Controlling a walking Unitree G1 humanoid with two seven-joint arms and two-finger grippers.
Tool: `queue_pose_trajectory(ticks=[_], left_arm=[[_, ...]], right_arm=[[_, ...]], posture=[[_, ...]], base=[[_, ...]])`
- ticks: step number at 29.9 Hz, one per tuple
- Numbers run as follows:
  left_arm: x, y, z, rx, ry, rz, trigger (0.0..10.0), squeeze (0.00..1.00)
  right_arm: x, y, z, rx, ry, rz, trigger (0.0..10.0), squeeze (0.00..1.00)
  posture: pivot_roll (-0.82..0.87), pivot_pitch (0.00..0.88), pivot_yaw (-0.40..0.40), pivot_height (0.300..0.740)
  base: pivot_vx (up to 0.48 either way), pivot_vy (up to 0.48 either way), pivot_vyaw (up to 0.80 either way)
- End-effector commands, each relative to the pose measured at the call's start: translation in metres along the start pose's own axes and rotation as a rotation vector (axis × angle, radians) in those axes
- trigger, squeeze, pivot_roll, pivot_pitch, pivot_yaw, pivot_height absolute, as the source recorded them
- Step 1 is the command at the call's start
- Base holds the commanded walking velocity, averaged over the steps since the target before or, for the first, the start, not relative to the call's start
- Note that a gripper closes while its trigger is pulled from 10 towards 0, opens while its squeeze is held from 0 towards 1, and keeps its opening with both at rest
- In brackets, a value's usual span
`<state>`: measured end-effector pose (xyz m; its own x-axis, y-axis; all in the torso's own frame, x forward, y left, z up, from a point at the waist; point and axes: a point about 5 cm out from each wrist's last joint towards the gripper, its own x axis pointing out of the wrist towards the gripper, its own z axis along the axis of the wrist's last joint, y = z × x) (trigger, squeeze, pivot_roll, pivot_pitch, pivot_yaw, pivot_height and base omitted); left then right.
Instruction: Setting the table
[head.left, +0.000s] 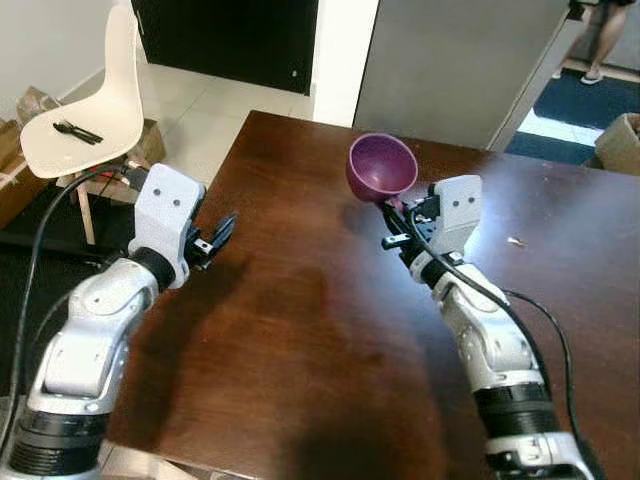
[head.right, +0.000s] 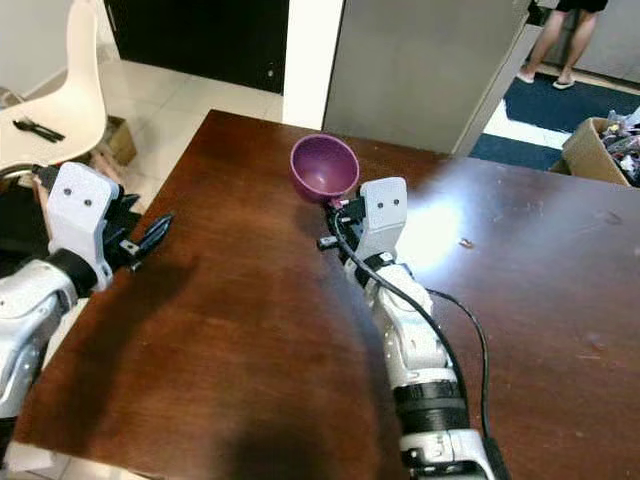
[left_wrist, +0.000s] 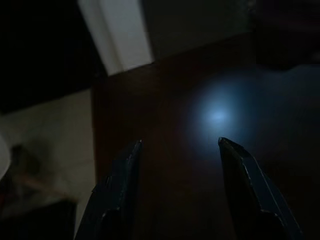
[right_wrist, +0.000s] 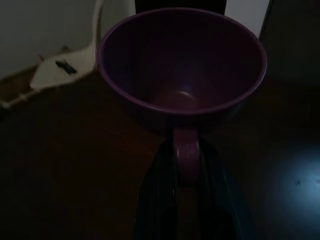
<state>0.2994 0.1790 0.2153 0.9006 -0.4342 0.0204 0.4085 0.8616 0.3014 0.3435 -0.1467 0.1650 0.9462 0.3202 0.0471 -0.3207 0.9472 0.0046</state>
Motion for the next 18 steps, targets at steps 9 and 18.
queue_pose_trajectory(ticks=[9, 18], left_arm=[[0.011, -0.009, 0.011, 0.001, 0.010, -0.105, 10.0, 0.00], [0.020, -0.010, 0.015, 0.012, 0.024, -0.107, 10.0, 0.00]], right_arm=[[0.006, -0.007, -0.005, 0.078, 0.067, 0.106, 10.0, 0.00], [0.008, 0.001, -0.034, 0.035, 0.141, 0.147, 10.0, 0.00]], posture=[[0.01, 0.055, 0.018, 0.740], [0.03, 0.072, 0.032, 0.740]], base=[[0.000, 0.000, 0.00], [0.000, 0.000, 0.00]])
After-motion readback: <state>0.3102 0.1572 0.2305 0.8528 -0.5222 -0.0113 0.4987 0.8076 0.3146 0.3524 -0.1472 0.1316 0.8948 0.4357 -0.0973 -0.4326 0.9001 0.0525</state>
